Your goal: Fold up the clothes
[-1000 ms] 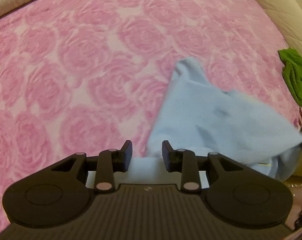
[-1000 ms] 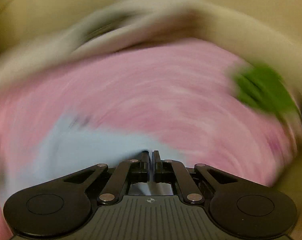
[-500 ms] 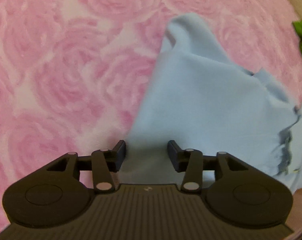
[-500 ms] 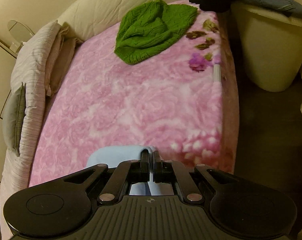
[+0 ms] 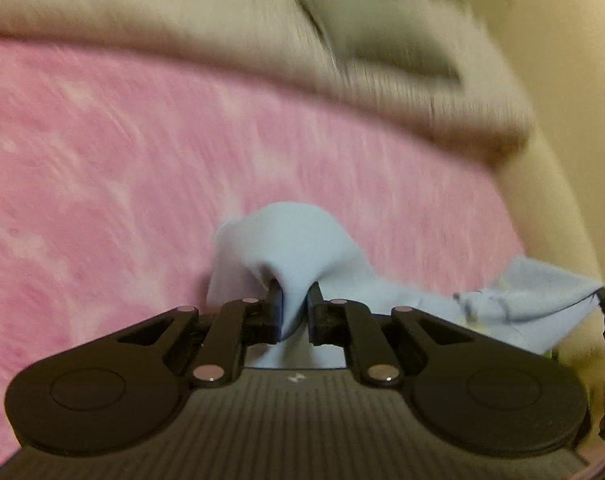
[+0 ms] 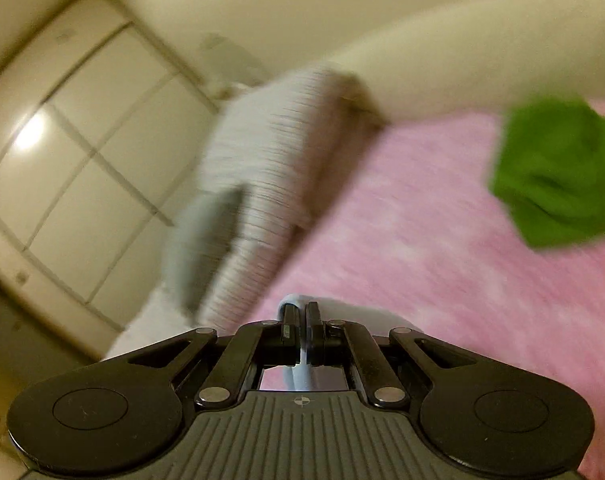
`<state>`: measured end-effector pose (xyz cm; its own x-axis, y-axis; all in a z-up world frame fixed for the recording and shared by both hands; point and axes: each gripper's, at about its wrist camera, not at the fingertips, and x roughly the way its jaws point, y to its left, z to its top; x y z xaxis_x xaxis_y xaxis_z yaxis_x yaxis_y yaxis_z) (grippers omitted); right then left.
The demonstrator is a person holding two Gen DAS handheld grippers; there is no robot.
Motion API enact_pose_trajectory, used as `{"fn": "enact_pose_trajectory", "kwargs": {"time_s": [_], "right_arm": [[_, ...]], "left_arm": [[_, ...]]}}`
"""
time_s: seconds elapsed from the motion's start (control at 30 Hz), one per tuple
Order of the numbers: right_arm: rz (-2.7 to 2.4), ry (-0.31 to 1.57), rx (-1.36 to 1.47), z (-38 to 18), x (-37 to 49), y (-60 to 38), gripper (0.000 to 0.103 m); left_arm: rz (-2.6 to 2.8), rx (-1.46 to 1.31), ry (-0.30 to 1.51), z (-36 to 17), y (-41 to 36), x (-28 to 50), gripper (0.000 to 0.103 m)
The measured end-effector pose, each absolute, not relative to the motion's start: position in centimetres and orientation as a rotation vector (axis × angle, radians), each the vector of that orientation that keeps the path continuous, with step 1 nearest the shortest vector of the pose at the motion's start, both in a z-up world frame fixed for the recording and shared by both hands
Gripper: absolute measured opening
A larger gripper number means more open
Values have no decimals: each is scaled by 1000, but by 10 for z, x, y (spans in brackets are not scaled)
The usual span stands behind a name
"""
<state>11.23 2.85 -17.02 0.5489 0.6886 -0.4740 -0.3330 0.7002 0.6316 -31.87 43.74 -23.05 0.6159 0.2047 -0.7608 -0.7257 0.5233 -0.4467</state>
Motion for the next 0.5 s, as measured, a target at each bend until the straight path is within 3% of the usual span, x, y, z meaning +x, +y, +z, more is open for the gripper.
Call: {"fn": "enact_pose_trajectory", "kwargs": {"time_s": [0.13, 0.33, 0.5], "right_arm": [[521, 894, 427, -174, 163, 80, 3], [553, 1185, 393, -246, 165, 91, 33], [656, 1442, 226, -317, 108, 78, 36]], "left_arm": [[855, -859, 673, -206, 460, -358, 30], [930, -884, 782, -235, 445, -392, 37], [913, -1048, 910, -297, 408, -409, 37]]}}
